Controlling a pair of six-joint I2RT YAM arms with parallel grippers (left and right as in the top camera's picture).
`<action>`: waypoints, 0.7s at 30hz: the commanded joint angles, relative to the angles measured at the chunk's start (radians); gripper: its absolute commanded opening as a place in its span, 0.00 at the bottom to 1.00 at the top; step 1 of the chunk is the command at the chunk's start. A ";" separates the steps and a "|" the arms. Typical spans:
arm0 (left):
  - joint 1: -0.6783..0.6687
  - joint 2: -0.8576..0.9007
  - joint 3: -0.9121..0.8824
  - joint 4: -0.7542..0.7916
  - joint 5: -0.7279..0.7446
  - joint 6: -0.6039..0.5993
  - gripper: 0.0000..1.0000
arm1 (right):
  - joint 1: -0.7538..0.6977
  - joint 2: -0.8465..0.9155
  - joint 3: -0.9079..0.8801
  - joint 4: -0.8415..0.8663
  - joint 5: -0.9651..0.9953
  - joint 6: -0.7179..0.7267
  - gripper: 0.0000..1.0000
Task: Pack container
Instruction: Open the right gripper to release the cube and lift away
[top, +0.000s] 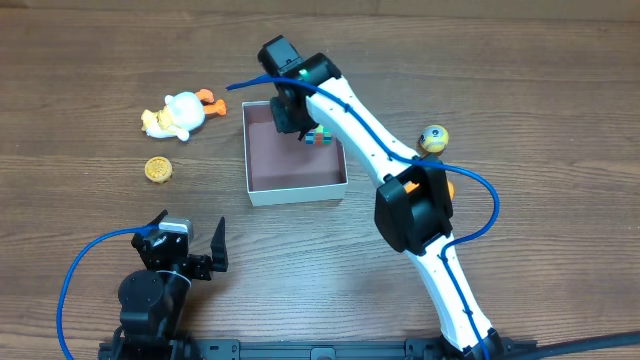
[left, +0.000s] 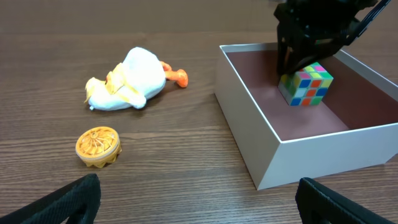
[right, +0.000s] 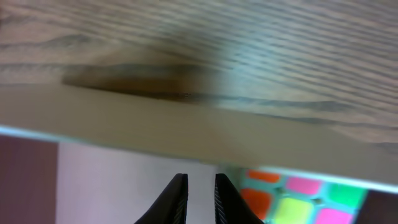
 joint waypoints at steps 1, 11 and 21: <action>0.006 -0.009 -0.005 0.004 -0.003 -0.014 1.00 | -0.032 -0.035 -0.003 -0.008 0.018 -0.005 0.18; 0.006 -0.009 -0.005 0.004 -0.003 -0.014 1.00 | -0.045 -0.035 -0.002 -0.021 0.014 -0.035 0.37; 0.006 -0.009 -0.005 0.004 -0.003 -0.014 1.00 | -0.019 -0.035 0.000 -0.048 0.005 -0.072 0.49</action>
